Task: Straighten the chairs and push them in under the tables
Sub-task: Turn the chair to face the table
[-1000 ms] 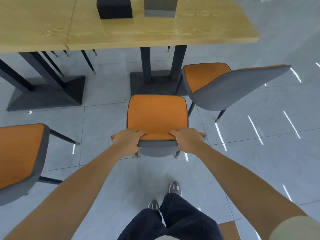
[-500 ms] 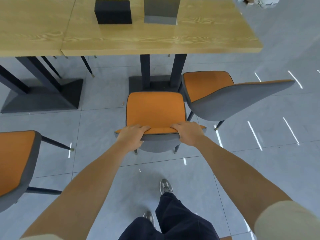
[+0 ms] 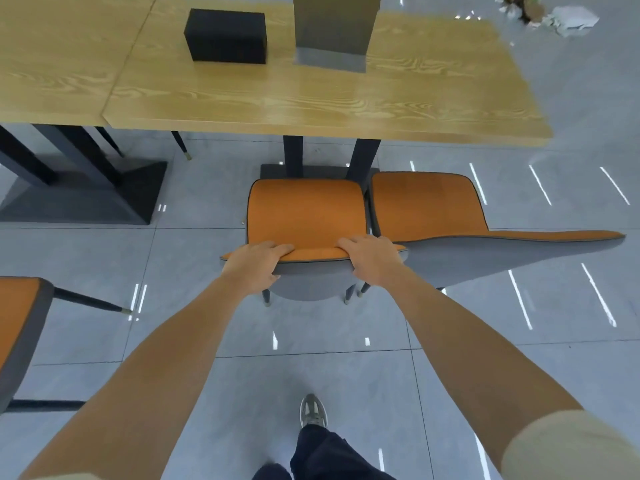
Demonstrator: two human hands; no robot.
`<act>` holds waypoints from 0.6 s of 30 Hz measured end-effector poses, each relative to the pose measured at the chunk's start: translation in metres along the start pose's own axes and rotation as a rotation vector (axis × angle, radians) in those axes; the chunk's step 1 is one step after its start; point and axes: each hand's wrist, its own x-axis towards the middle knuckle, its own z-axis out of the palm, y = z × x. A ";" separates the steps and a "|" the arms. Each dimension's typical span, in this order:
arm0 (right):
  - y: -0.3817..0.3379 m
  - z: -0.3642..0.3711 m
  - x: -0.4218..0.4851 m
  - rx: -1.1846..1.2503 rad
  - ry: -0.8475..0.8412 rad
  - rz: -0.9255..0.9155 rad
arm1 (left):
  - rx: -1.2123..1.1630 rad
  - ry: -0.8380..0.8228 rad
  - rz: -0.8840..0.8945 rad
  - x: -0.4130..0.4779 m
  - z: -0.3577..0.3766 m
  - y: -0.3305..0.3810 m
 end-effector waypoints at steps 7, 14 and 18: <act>0.015 -0.009 0.017 -0.021 0.016 -0.026 | 0.010 0.009 -0.014 0.019 -0.010 0.001; 0.007 -0.015 0.027 -0.022 0.004 0.024 | 0.073 0.031 -0.092 0.023 -0.018 -0.004; -0.005 -0.014 0.028 -0.011 0.005 0.094 | 0.109 0.049 -0.191 0.015 -0.021 -0.004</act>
